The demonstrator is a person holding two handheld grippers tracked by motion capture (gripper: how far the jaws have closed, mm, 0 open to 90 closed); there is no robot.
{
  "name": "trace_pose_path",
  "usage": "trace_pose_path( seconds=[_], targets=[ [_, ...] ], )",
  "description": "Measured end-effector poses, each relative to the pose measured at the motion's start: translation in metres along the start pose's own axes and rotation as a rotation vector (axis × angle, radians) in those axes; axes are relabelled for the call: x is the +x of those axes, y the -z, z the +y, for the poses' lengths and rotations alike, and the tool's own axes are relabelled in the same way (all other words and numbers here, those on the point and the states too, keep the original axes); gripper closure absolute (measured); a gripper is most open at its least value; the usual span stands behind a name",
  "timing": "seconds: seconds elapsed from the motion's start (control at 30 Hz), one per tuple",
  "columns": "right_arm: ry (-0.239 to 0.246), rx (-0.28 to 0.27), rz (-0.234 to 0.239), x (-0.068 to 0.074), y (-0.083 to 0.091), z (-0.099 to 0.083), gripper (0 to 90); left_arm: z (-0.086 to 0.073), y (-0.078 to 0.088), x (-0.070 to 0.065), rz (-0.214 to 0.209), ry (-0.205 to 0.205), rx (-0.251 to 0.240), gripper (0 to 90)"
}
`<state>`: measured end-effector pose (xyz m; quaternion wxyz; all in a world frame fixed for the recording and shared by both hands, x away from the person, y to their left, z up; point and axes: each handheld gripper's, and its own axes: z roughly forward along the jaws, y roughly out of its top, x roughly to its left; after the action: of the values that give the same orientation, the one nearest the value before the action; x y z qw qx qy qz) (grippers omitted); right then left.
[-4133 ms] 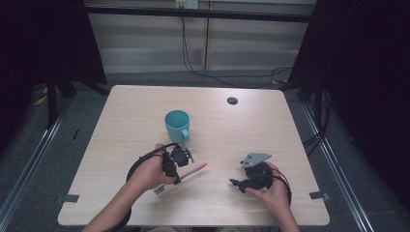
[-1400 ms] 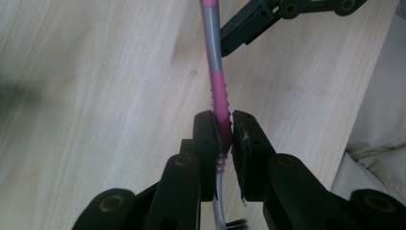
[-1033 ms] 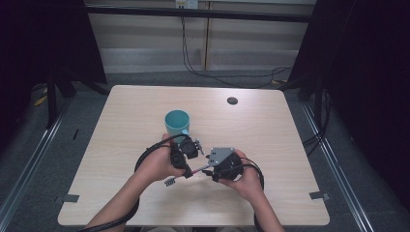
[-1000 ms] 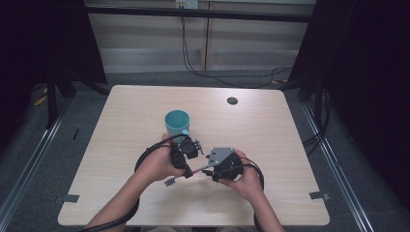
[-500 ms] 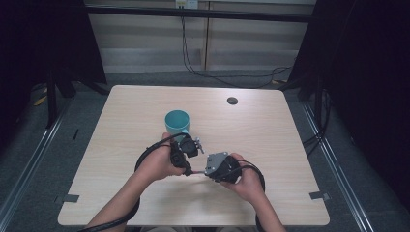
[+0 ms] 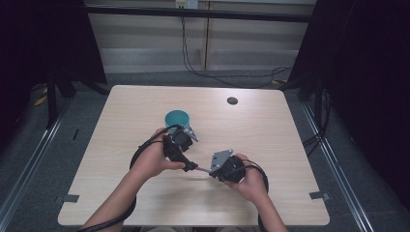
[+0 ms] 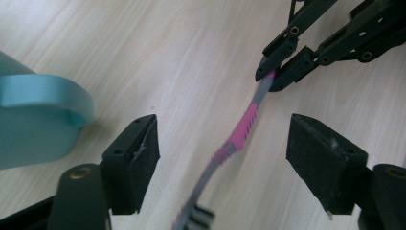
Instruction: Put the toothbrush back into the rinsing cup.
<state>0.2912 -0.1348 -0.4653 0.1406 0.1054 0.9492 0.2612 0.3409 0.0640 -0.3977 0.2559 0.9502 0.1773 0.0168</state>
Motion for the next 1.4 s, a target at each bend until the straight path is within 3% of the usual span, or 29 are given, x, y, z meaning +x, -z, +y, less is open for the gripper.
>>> trace_pose_path(
  seconds=[0.1,0.4,0.5,0.67,1.13,1.17,1.4],
  targets=[
    [-0.042,0.002,-0.012,-0.004,0.003,-0.008,81.1,-0.002,0.004,0.003,0.014,-0.001,-0.014,25.7],
    [-0.075,0.03,-0.029,-0.011,0.01,-0.022,81.1,-0.009,0.011,0.009,0.032,0.025,-0.03,24.4],
    [-0.112,0.039,-0.037,-0.014,0.015,-0.028,81.0,-0.013,0.013,0.012,0.034,0.05,-0.045,24.3],
    [-0.147,0.041,-0.056,-0.018,0.02,-0.033,81.0,-0.017,0.013,0.014,0.037,0.055,-0.045,24.3],
    [-0.327,-0.071,-0.049,-0.026,0.028,-0.038,81.0,-0.024,0.003,0.014,0.001,0.115,-0.109,26.7],
    [-0.363,-0.09,-0.05,-0.026,0.028,-0.038,81.1,-0.024,0.002,0.014,0.0,0.114,-0.111,27.0],
    [-0.411,-0.135,-0.046,-0.026,0.028,-0.035,81.1,-0.024,-0.004,0.012,-0.012,0.151,-0.138,28.1]
  ],
)
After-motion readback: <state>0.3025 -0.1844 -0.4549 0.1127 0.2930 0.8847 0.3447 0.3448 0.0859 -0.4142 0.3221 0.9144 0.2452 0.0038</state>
